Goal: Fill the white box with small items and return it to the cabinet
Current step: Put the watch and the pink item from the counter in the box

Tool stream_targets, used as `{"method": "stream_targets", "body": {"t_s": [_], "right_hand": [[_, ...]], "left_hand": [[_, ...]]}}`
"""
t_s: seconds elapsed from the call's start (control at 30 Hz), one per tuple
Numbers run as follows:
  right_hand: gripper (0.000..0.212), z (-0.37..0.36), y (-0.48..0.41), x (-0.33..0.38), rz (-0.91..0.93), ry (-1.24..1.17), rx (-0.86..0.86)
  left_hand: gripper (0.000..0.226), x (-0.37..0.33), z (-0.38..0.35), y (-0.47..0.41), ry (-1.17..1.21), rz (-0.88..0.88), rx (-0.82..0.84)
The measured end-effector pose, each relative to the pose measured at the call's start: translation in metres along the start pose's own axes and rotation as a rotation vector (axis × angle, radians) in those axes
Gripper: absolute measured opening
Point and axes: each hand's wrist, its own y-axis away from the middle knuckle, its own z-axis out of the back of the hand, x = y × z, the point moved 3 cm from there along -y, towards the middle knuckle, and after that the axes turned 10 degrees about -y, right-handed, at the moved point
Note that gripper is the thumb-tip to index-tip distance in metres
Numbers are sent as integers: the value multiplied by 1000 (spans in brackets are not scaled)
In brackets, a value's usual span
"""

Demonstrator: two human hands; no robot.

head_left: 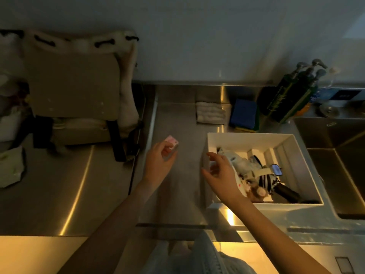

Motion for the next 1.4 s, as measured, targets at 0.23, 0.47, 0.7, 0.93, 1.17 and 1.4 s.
{"method": "stream_targets", "body": {"t_s": [0.23,0.47,0.7,0.93,1.17,1.4], "right_hand": [[48,-9,4,-4,-58,-7,-121],[39,-9,4,1,-100,-24,-109],[37,-9,4,7,-95,-41,-125],[37,-10,4,7,-103,-41,-118],[39,-8,2,6,-145,-72,-95],[39,-7,3,-2,-136,-77,-112]], "left_hand": [[27,39,-3,-25,-174,48,111],[48,72,-34,-49,-331,102,208],[55,89,-54,-56,-512,59,268],[46,86,-49,-47,-387,121,317],[37,53,-37,-25,-79,72,243],[47,8,-19,-13,64,25,193]]}}
